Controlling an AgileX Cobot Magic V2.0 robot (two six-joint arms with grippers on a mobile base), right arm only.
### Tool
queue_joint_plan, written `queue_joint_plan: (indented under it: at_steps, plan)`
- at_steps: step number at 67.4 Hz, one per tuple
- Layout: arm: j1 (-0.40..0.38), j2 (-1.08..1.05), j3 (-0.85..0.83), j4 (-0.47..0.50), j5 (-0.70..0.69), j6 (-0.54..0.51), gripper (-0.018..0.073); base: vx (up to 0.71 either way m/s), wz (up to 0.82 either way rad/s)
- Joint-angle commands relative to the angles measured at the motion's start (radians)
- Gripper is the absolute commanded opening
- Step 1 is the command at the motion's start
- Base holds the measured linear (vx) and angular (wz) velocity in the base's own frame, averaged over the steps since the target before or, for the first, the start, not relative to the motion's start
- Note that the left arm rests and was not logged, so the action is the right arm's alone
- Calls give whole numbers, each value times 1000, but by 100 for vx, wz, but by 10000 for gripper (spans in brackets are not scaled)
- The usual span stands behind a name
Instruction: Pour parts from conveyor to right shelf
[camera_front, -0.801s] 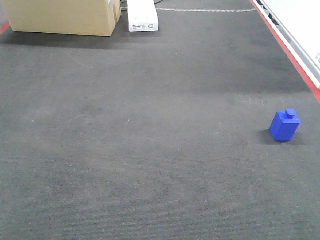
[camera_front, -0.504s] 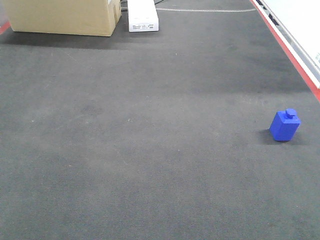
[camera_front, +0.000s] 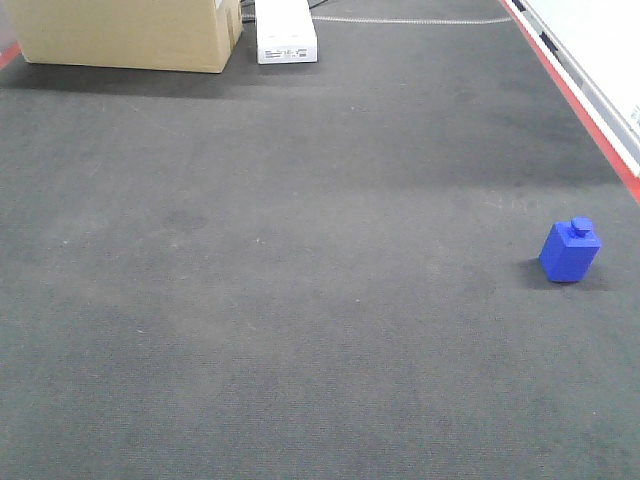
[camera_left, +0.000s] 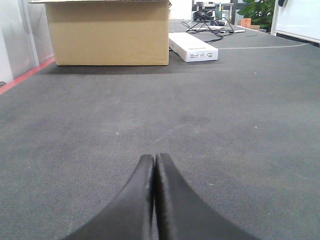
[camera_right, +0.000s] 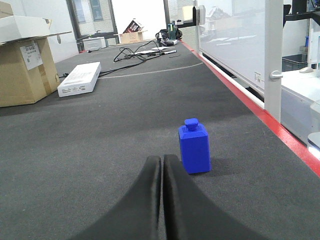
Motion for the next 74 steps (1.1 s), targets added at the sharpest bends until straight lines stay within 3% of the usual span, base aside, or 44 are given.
queue_joint_plan:
  at_steps: [1, 24, 31, 42, 59, 74]
  plan:
    - [-5, -15, 1, -12, -69, 1, -10, 0, 0]
    - [-5, -15, 1, -15, -85, 0, -10, 0, 0]
    - [-5, -15, -1, -23, -145, -24, -8, 0, 0]
    - [-5, -15, -30, -50, -359, -131, -7, 0, 0]
    - [-5, 39, -324, -53, -366, -133, -6, 0, 0]
    - [-5, 326, -637, -53, -243, -127, -6, 0, 0]
